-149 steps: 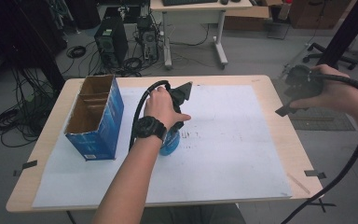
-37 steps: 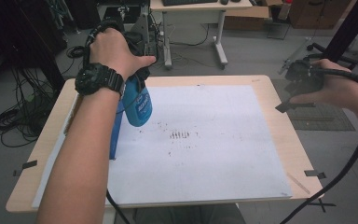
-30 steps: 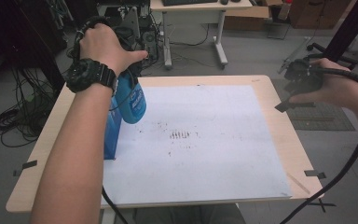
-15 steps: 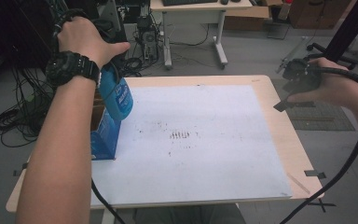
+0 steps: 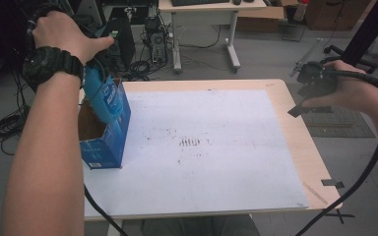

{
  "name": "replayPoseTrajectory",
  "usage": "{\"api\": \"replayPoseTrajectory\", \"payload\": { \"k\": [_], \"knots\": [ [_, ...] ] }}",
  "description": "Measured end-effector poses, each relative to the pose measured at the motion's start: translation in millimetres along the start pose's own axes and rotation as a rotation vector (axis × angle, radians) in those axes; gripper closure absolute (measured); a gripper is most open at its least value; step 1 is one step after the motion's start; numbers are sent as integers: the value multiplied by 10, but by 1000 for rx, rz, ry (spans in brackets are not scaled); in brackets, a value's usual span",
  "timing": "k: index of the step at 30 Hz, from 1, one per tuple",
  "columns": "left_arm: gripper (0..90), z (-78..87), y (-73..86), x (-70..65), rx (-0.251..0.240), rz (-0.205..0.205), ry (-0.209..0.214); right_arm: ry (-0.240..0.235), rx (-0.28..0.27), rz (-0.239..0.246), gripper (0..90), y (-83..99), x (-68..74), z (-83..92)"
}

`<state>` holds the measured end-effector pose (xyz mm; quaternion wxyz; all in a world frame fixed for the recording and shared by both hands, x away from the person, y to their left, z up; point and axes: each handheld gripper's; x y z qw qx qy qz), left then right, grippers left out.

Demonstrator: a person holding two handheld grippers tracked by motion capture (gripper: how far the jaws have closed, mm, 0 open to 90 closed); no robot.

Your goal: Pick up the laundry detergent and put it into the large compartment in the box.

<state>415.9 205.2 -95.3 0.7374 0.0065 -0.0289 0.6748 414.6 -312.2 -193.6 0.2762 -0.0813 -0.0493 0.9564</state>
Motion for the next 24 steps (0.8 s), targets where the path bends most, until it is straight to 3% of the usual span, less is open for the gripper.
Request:
{"api": "replayPoseTrajectory", "payload": {
  "k": [13,24],
  "knots": [
    [380,-35,0,264,0,67,-14,-1,6,-10,177,5,-15,-4],
    [379,-132,-18,380,15,81,-22,-1,14,-10,178,-31,-18,-28]
  ]
}}
Point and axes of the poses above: each handheld gripper's, and its own axes: z roughly backward along the jaws, y roughly out of its underside, x roughly to its left, and after that the axes turned 7 degrees about x, right-handed
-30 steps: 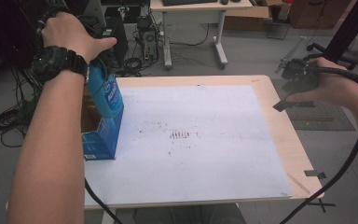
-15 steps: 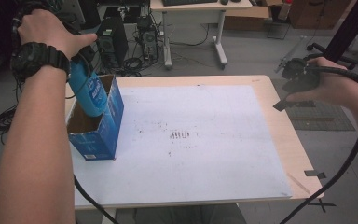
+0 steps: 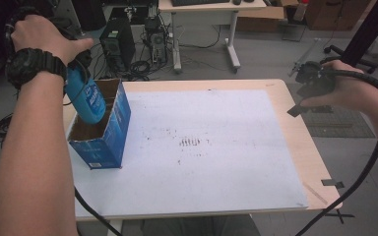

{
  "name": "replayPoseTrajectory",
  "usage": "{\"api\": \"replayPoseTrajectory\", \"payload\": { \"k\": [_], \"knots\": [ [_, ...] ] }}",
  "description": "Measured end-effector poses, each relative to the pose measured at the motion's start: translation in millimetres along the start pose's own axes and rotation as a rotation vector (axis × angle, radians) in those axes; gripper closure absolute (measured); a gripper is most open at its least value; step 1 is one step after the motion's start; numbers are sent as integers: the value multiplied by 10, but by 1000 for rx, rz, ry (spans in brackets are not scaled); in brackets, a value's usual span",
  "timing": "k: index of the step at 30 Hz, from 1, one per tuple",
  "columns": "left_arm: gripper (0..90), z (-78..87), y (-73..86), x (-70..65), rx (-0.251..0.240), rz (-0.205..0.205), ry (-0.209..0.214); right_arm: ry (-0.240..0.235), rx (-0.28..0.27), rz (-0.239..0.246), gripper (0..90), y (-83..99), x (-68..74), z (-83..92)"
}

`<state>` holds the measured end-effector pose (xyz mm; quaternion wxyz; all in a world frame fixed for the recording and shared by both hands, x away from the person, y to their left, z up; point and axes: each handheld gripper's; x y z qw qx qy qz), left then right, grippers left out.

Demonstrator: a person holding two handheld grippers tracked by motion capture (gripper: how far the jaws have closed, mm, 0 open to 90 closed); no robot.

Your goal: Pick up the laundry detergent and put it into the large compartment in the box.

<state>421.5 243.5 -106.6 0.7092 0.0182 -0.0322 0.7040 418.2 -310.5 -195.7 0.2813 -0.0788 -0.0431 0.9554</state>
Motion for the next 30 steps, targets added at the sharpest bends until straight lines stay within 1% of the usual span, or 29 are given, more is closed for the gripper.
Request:
{"api": "replayPoseTrajectory", "payload": {
  "k": [6,13,19,20,21,22,24,25,27,29,30],
  "knots": [
    [379,-61,-7,40,-1,1,6,1,4,1,178,-18,6,-1],
    [379,-148,-18,56,7,3,3,1,9,4,178,-38,14,-9],
    [380,-269,-32,62,22,-1,5,-2,8,9,179,-49,22,-20],
    [380,-269,-32,62,22,-1,5,-2,8,9,179,-49,22,-20],
    [380,-312,-39,62,31,-1,4,-3,9,7,178,-53,22,-24],
    [380,-312,-39,62,31,-1,4,-3,9,7,178,-53,22,-24],
    [380,-379,-50,64,37,1,6,-3,12,9,179,-59,23,-30],
    [379,-379,-50,64,37,1,6,-3,12,9,179,-59,23,-30],
    [380,-450,-61,58,41,2,9,-4,12,10,179,-63,22,-33],
    [380,-472,-65,59,42,0,9,-4,14,8,179,-63,22,-34],
    [379,-511,-69,59,45,1,10,-5,15,8,178,-65,22,-38]
  ]
}}
Point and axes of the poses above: each handheld gripper's, and its own axes: z roughly backward along the jaws, y roughly out of its underside, x roughly to its left, and after that the axes turned 7 degrees about x, right-handed
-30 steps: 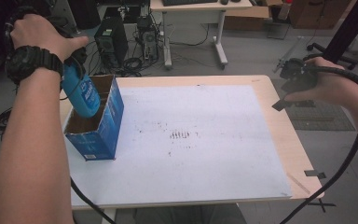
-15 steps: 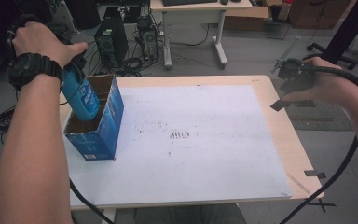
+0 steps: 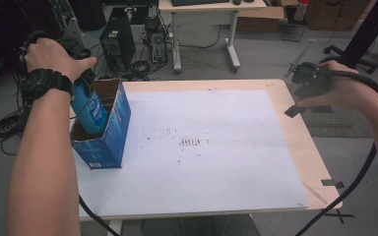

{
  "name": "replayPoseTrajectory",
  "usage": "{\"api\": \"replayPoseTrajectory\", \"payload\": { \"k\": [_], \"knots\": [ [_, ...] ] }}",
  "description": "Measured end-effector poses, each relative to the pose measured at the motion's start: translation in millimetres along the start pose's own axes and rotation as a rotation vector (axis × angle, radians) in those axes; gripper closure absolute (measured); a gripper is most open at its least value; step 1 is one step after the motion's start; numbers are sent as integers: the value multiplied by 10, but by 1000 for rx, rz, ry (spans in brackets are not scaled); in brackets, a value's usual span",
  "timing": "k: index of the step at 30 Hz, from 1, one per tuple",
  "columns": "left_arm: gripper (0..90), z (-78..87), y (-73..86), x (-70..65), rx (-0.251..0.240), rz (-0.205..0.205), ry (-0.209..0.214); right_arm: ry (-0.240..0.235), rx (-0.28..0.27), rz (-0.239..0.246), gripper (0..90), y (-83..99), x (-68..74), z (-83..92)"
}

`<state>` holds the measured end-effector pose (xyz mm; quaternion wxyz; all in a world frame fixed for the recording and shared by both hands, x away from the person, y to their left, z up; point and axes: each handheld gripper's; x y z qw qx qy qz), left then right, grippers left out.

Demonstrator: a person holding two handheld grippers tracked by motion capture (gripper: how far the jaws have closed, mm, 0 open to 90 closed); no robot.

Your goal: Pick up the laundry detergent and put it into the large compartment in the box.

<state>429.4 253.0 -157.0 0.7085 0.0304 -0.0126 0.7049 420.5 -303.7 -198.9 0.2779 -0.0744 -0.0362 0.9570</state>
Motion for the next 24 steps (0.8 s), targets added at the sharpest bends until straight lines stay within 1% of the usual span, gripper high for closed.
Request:
{"api": "replayPoseTrajectory", "payload": {
  "k": [9,10,13,14,16,17,18,20,22,23,24],
  "knots": [
    [379,-192,-24,5,17,1,-1,-3,-2,1,178,-1,0,-11],
    [379,-192,-24,5,17,1,-1,-2,-1,1,179,0,0,-11],
    [379,-284,-29,5,20,3,-2,-2,-6,2,179,2,3,-3],
    [379,-284,-29,5,20,3,-2,-2,-6,2,179,2,3,-3],
    [379,-364,-35,7,28,4,-3,-1,-6,3,179,2,7,0],
    [379,-364,-35,7,28,4,-3,-1,-6,3,179,2,7,0],
    [379,-416,-38,7,37,4,-2,-1,-6,3,179,4,10,0],
    [379,-473,-44,6,39,5,-1,-1,-7,4,179,9,14,1],
    [379,-537,-51,5,50,4,2,-1,-7,0,179,17,15,4],
    [379,-537,-51,5,50,4,2,-1,-7,0,179,17,15,4],
    [380,-583,-53,8,54,7,6,-1,-5,-1,179,24,15,3]
  ]
}}
Point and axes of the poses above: each handheld gripper's, and its own axes: z roughly backward along the jaws, y roughly out of its underside, x roughly to its left, and after that the axes turned 7 degrees about x, right-handed
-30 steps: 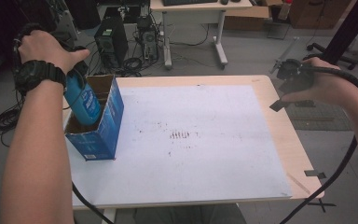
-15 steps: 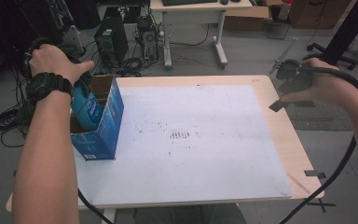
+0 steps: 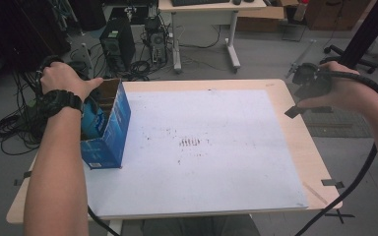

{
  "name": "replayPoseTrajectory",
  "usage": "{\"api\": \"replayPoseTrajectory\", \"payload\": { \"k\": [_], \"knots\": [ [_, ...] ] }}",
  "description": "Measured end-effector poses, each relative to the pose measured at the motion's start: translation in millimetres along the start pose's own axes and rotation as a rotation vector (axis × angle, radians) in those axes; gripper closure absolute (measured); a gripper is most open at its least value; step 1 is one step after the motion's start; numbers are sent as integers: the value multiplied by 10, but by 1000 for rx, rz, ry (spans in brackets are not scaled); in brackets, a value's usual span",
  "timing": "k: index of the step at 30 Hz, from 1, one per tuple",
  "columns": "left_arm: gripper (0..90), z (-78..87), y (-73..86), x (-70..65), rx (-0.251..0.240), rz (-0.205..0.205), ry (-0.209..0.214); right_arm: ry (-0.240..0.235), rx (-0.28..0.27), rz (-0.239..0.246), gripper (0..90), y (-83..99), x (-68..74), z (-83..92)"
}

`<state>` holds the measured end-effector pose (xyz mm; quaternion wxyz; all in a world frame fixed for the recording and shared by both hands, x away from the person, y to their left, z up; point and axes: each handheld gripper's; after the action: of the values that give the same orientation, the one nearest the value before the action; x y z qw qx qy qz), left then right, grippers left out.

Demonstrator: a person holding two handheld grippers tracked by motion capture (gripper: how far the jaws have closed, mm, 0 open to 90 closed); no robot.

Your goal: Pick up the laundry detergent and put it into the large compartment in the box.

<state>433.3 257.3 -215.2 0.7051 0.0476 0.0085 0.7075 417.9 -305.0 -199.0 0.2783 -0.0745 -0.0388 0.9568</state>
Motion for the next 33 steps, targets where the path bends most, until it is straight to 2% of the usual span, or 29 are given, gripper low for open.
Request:
{"api": "replayPoseTrajectory", "payload": {
  "k": [33],
  "knots": [
    [379,-545,-109,-19,48,-3,-1,-8,5,-6,179,1,-4,-54]
  ]
}}
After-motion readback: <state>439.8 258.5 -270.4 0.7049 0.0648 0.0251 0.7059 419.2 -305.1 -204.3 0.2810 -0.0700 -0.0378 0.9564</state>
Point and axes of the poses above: each handheld gripper's, and its own axes: z roughly backward along the jaws, y roughly out of its underside, x roughly to its left, and after that the axes turned 7 degrees about x, right-handed
